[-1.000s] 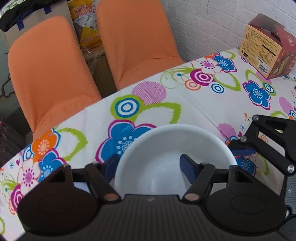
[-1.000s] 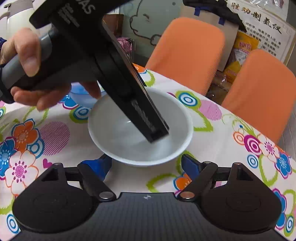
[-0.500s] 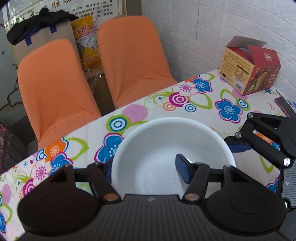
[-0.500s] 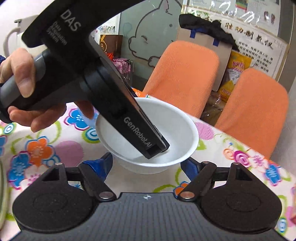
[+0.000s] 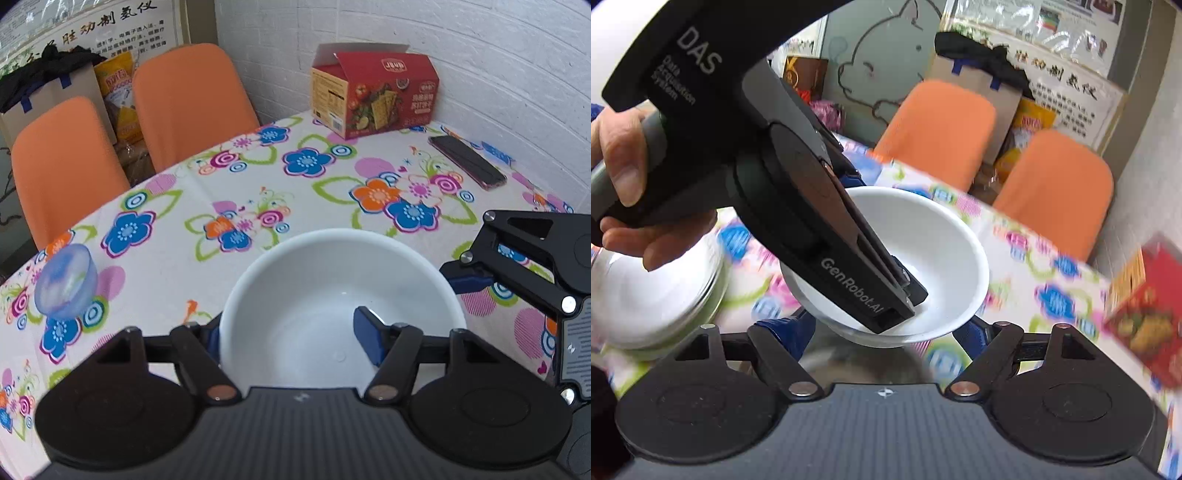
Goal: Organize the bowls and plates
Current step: 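Carry the white bowl into the steel bowl and open the left tool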
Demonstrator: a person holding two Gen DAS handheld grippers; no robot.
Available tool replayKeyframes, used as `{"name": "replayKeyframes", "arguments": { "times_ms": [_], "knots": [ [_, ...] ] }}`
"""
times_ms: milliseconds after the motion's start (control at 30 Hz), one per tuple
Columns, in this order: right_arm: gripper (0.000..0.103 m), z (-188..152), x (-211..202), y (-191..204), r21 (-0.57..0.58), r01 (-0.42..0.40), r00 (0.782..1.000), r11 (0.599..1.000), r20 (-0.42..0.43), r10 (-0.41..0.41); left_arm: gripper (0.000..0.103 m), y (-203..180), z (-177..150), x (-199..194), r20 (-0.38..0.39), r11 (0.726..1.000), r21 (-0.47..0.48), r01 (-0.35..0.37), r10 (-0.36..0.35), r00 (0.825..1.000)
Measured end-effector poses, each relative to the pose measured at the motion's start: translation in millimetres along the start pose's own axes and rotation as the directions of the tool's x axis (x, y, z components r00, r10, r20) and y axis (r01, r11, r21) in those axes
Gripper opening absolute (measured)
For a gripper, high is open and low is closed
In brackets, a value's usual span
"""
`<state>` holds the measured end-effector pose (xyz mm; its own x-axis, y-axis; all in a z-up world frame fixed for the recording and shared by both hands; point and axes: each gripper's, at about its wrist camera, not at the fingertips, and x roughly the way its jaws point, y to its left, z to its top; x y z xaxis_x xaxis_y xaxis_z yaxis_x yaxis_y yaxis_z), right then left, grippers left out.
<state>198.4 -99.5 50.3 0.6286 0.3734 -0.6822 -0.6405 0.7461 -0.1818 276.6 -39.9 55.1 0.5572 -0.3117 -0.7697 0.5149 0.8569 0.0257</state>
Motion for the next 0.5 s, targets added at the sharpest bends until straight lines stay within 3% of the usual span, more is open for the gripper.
{"name": "replayKeyframes", "arguments": {
  "times_ms": [267,400,500],
  "knots": [
    [0.067,-37.1,0.3,15.8,0.050,-0.003,1.000,0.999,-0.022,0.004,0.068,-17.5,-27.2,16.2,-0.010,1.000,-0.004,-0.013,0.013,1.000],
    [0.068,-46.4,1.8,19.4,0.056,0.010,0.999,0.998,-0.031,-0.008,0.079,-20.0,-30.2,21.4,0.010,0.999,0.028,-0.044,0.044,0.999],
    [0.068,-50.8,-1.6,20.6,0.047,0.034,0.998,0.998,-0.046,-0.032,0.080,-9.1,-30.1,24.0,-0.008,0.999,-0.020,-0.028,0.028,1.000]
  ]
}}
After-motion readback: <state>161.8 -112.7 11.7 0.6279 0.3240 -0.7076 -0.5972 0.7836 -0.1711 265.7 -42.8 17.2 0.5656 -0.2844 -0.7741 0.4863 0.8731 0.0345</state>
